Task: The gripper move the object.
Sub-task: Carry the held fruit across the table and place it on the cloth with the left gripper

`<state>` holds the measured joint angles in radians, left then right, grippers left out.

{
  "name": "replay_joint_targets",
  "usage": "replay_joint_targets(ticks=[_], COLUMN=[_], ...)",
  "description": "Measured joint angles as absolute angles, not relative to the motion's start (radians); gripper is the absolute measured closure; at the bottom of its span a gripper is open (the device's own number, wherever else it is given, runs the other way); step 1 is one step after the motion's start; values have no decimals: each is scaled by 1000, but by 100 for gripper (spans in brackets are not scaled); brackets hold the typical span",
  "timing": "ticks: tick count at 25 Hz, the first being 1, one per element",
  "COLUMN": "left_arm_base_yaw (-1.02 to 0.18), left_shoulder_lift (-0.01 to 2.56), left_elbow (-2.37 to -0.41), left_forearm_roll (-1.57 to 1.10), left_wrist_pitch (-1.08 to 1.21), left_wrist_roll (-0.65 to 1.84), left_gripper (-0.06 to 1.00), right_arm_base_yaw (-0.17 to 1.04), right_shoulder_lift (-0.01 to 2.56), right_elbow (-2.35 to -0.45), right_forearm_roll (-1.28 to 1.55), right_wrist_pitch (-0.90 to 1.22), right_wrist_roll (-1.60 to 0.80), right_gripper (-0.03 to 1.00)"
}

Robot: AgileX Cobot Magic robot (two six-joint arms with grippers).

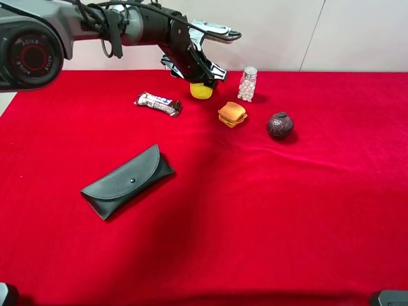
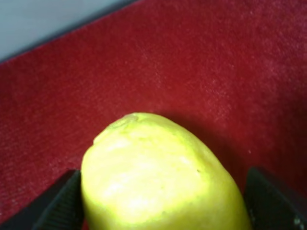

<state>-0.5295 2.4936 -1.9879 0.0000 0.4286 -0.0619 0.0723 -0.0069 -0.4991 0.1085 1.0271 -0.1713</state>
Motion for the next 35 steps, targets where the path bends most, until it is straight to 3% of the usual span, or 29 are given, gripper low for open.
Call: replay_joint_targets(ticks=[20,35], left_arm_base_yaw=[-555,-684], left_shoulder_lift=[2272,1997], left_elbow=[-1988,-1643], left_forearm_roll=[89,100], left_wrist_pitch=[721,701], left_wrist_roll=[11,23], left_gripper=[28,28], right_arm_base_yaw=[72,72], right_shoulder_lift=[-7,-7], right_elbow=[-499,-499], right_forearm_roll=[109,109], right_wrist_pitch=[1027,1027], right_wrist_roll=[-171,-171], right_gripper=[27,27])
